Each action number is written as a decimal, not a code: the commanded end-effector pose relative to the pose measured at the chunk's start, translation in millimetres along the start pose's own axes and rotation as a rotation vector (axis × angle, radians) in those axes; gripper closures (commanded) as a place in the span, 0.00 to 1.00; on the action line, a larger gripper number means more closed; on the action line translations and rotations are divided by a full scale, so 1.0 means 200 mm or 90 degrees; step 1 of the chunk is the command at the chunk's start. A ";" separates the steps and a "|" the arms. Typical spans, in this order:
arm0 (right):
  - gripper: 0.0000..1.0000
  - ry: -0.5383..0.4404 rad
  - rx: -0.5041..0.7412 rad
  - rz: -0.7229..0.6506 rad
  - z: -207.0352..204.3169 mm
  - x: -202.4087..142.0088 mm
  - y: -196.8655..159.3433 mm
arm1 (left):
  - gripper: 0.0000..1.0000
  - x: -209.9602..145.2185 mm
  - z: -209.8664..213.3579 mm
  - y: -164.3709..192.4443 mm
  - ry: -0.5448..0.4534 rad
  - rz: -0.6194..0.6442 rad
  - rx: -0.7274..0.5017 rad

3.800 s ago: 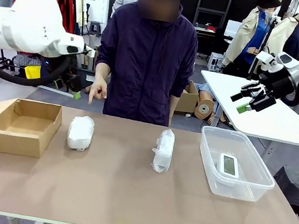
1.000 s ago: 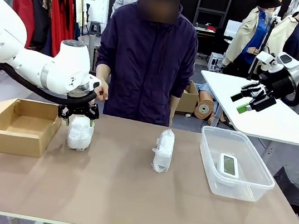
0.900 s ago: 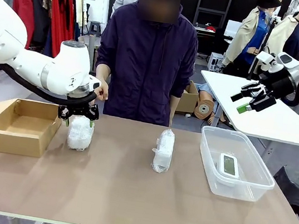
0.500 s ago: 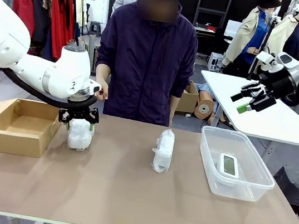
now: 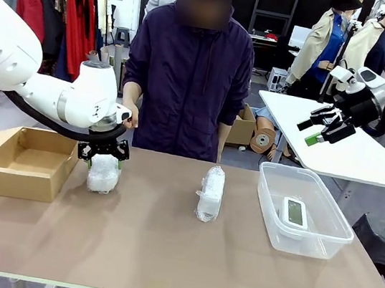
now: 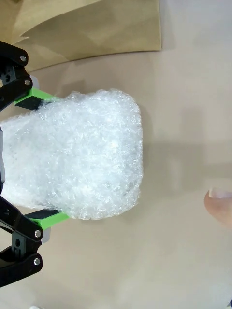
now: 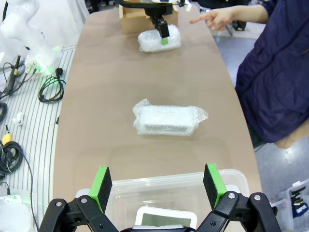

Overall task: Separate and place wrapped and unwrapped clocks.
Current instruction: Pick up the Digital clock indicated by the person.

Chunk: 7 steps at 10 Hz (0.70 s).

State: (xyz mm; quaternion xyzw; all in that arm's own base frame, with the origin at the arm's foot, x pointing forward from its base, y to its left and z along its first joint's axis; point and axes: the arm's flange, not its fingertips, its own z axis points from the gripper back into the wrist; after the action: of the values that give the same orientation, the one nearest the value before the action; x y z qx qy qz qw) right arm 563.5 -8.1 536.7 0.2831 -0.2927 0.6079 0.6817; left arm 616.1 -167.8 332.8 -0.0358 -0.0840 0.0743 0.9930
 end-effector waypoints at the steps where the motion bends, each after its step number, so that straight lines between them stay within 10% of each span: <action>1: 0.00 0.011 -0.007 0.014 -0.01 -0.01 0.02 | 0.00 0.03 -0.02 0.01 0.014 -0.005 -0.004; 3: 0.00 0.011 -0.007 0.014 -0.01 -0.01 0.02 | 0.06 0.02 -0.05 0.01 0.024 -0.023 0.022; 7: 0.00 0.011 -0.007 0.014 -0.01 -0.01 0.02 | 0.85 -0.01 -0.01 -0.02 0.036 -0.039 0.029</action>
State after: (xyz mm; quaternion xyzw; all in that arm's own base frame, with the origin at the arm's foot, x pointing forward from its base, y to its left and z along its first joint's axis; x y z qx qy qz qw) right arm 563.5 -8.1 536.7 0.2831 -0.2927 0.6079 0.6817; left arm 615.7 -168.4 325.5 -0.0244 -0.0588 0.0557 0.9964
